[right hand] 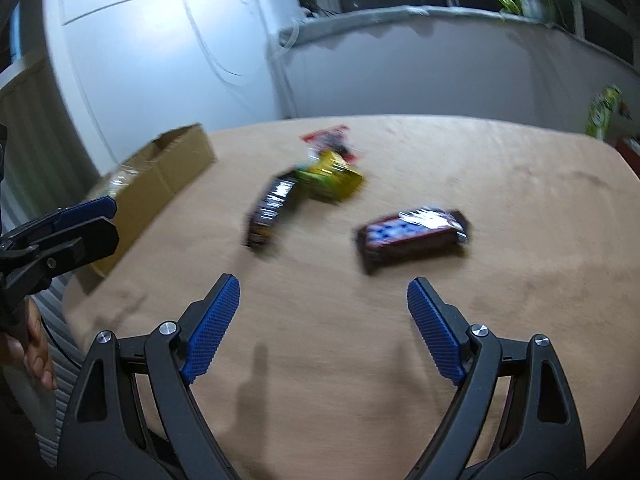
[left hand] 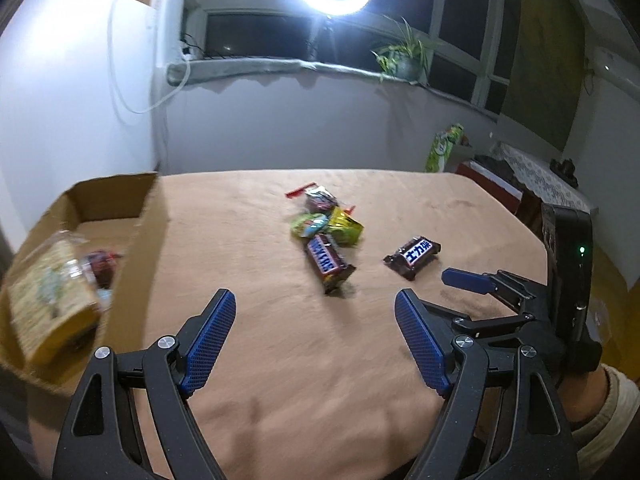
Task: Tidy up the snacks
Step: 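Move both tools back toward the snack pile, then grasp the Snickers bar with the left tool while the right tool grasps the blue-white chocolate bar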
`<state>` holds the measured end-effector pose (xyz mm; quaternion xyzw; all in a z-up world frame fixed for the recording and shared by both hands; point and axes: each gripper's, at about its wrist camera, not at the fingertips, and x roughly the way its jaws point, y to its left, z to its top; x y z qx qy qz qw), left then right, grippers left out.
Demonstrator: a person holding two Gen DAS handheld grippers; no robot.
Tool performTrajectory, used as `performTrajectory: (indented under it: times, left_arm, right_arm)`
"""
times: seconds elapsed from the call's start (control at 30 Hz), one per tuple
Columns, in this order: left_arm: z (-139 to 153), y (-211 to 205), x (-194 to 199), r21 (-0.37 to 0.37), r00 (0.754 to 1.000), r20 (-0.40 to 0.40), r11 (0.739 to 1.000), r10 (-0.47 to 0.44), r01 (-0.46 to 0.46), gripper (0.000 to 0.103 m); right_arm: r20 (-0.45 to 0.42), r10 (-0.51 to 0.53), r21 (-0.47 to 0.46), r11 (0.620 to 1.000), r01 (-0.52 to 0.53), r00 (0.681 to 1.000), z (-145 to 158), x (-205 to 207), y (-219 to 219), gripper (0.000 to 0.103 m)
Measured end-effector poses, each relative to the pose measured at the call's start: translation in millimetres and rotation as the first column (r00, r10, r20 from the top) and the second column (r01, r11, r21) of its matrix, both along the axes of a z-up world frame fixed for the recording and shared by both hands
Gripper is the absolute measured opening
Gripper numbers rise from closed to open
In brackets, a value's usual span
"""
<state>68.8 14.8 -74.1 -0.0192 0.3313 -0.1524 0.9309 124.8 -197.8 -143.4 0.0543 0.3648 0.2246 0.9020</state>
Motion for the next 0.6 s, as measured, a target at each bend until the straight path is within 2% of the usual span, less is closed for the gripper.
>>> performTrajectory:
  times: [0.2, 0.3, 0.5, 0.6]
  left_arm:
    - [-24, -23, 44, -0.002, 0.996, -0.085, 1.000, -0.028, 0.028, 0.082]
    - [-33, -31, 68, 0.015, 0.993, -0.115, 1.000, -0.026, 0.027, 0.082]
    - [-42, -31, 99, 0.002, 0.988, -0.153, 1.000, -0.020, 0.021, 0.080]
    - [-49, -27, 105, -0.021, 0.983, -0.180, 0.999, -0.031, 0.028, 0.062]
  right_arm:
    - [-0.086, 0.004, 0.062, 0.998, 0.002, 0.996, -4, 25, -25, 0.086]
    - [-0.106, 0.030, 0.051, 0.998, -0.024, 0.994, -1, 38, -26, 0.074]
    - [-0.141, 0.072, 0.034, 0.997, -0.067, 0.987, -3, 59, -14, 0.073]
    - [-0.145, 0.075, 0.035, 0.997, -0.071, 0.987, -5, 70, -10, 0.073]
